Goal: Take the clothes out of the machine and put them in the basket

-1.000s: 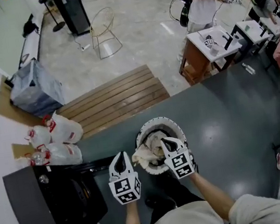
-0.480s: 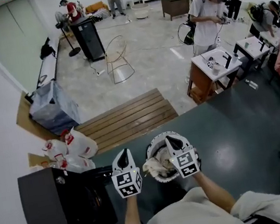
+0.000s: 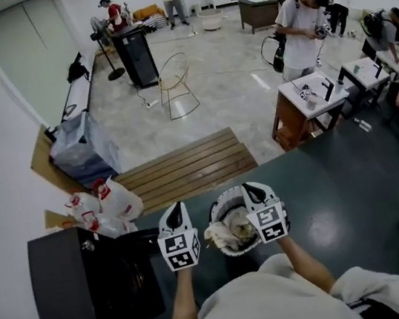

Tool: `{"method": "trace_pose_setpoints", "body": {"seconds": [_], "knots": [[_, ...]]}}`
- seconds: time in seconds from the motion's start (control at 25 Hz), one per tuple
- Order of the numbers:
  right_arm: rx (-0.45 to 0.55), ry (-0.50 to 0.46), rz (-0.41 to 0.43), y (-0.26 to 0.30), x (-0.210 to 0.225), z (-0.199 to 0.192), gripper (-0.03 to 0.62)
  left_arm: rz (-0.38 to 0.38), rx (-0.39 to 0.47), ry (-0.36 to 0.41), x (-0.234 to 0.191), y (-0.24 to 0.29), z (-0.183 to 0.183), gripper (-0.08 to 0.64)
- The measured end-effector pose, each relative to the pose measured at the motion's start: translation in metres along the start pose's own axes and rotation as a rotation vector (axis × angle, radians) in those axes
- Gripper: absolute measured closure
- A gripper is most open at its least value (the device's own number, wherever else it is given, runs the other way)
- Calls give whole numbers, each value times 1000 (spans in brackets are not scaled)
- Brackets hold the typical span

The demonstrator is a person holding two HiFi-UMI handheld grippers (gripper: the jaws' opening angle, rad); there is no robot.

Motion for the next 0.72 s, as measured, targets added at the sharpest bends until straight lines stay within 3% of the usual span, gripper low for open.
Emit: {"method": "trace_pose_setpoints", "body": {"seconds": [0.72], "knots": [[-3, -32, -7, -13, 7, -5, 571, 23, 8, -8, 10, -6, 3, 543]]}}
Point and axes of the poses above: the fingertips, and each gripper's own axes: y forward along the fingers, x to its right, z out of its top, the point moved 7 cm from there along -y, backward along the fingers, and after that the axes turned 15 degrees about -x, right-handed, at the moved point
